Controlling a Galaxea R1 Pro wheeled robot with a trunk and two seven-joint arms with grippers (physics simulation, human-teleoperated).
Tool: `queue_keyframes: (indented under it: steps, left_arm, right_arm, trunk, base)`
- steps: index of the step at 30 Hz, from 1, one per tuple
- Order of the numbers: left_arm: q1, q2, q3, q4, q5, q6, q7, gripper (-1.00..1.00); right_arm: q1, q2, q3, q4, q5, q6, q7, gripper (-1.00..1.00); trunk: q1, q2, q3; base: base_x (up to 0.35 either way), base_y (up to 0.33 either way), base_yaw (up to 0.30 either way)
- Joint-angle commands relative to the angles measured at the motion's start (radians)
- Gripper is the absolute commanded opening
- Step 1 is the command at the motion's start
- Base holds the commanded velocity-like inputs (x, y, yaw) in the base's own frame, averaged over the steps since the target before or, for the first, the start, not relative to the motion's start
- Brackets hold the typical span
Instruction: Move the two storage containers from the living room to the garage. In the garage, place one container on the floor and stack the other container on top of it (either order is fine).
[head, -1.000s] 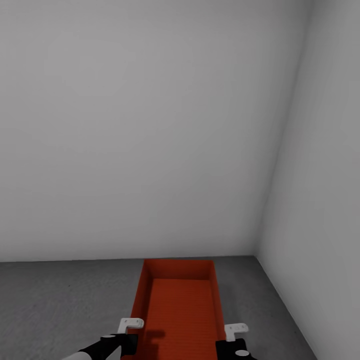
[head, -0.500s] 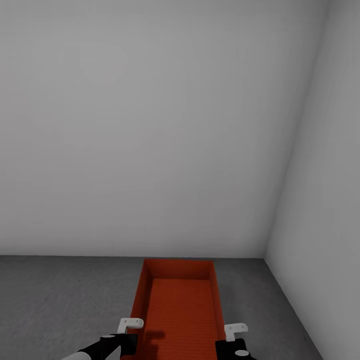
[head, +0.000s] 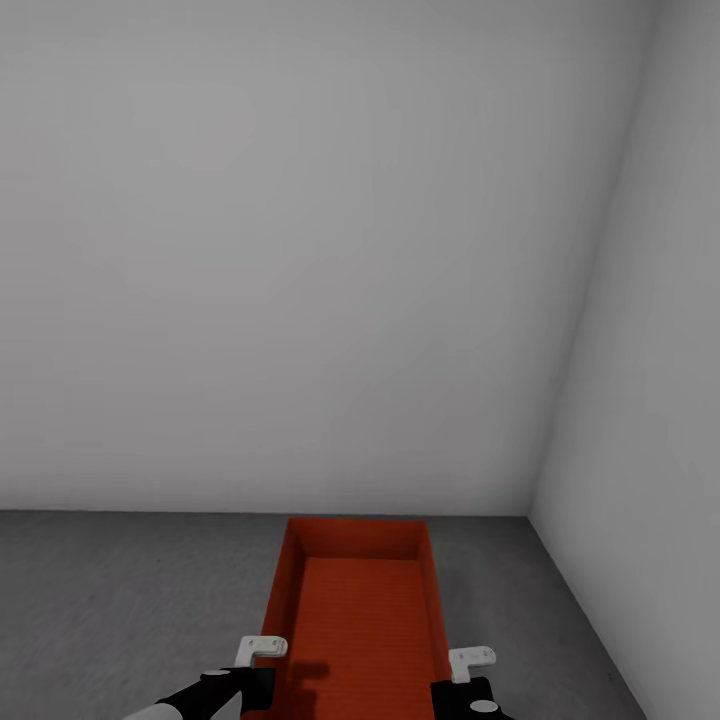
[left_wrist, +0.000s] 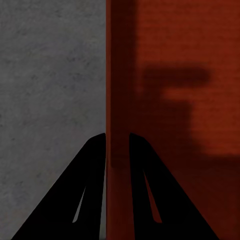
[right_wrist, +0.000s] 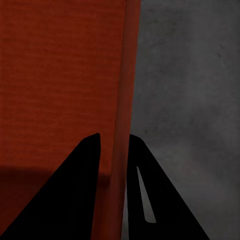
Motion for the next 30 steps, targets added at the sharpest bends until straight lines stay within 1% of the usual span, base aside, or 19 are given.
queue_keyframes:
  steps: [1, 30]
  left_arm:
    - [-0.001, 0.000, -0.007, -0.002, -0.009, 0.005, 0.017, -1.00]
    - [-0.001, 0.002, -0.007, -0.002, -0.008, 0.006, 0.012, -1.00]
  right_arm:
    - [-0.001, -0.025, 0.014, 0.003, -0.018, -0.006, -0.007, -1.00]
    - [-0.001, -0.025, 0.014, 0.003, -0.019, -0.006, -0.007, -1.00]
  trunk:
    - [0.004, -0.008, -0.004]
    - [0.115, -0.211, -0.095]
  base:
    - [0.000, 0.000, 0.000]
    - [0.000, 0.000, 0.000]
